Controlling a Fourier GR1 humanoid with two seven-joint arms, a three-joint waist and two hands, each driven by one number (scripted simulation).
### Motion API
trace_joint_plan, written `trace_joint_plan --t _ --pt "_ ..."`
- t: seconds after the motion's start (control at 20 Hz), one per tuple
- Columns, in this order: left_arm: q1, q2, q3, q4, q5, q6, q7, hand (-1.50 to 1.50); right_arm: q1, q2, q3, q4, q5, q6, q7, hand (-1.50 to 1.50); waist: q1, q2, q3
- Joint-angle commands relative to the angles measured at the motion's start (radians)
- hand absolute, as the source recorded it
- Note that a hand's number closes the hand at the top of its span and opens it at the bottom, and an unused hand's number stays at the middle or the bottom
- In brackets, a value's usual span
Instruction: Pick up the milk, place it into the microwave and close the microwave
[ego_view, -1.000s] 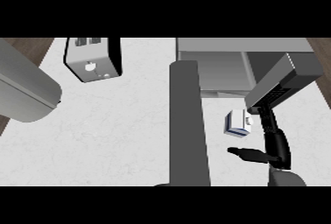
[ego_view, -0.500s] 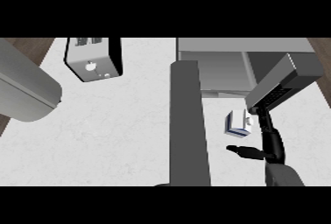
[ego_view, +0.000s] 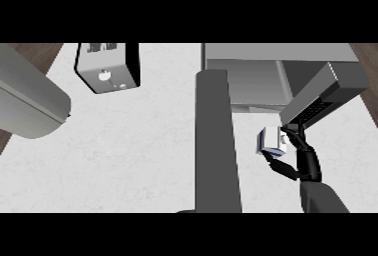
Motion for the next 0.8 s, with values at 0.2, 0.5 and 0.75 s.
trace_joint_plan --t 0.2,0.5,0.75 --pt "0.028 -0.003 0.022 0.049 0.023 -0.076 -0.04 -1.5 -0.063 0.031 0.021 0.059 0.05 -0.092 -0.125 1.5 0.013 0.011 0.009" --pt "-0.011 -0.035 0.007 0.026 -0.026 -0.034 -0.022 -1.5 -0.065 -0.01 -0.018 0.081 0.007 -0.006 -0.152 1.5 0.003 0.011 0.009" --pt "-0.019 -0.031 0.003 0.029 -0.055 -0.028 -0.015 -1.5 -0.037 -0.01 -0.01 0.049 0.006 0.014 -0.178 1.5 -0.004 0.009 0.008"
